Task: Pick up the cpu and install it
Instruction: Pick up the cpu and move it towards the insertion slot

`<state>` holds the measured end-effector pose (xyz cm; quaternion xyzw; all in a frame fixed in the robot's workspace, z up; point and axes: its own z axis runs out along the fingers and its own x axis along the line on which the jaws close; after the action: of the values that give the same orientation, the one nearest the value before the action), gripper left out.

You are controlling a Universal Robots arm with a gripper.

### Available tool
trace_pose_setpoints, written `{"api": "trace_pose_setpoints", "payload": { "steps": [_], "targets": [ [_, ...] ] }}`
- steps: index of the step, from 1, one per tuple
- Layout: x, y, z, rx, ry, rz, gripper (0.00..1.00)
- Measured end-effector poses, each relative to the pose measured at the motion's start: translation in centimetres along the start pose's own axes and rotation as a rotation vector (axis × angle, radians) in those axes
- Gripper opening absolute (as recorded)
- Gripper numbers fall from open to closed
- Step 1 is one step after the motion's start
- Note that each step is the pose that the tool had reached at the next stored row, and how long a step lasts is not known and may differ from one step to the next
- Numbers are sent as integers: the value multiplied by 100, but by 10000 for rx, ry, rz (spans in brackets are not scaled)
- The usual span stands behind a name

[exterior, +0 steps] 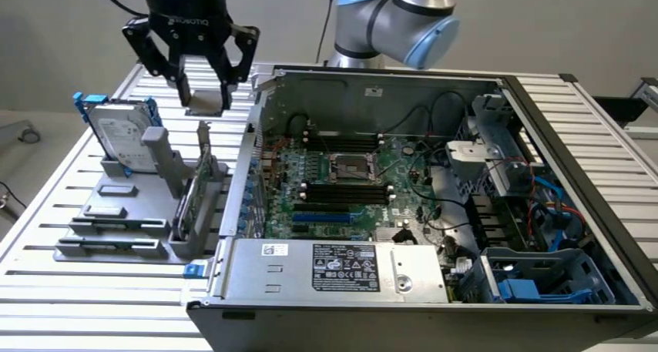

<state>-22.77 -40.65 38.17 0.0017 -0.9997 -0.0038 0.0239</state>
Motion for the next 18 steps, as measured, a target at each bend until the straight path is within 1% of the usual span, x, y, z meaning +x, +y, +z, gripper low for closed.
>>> {"api": "trace_pose_setpoints", "payload": {
  "steps": [10,15,18],
  "targets": [
    [-400,35,-45,-57,2,-4,55],
    [-584,55,-61,-100,3,-5,55],
    [-686,72,-66,-136,4,-8,55]
  ]
}}
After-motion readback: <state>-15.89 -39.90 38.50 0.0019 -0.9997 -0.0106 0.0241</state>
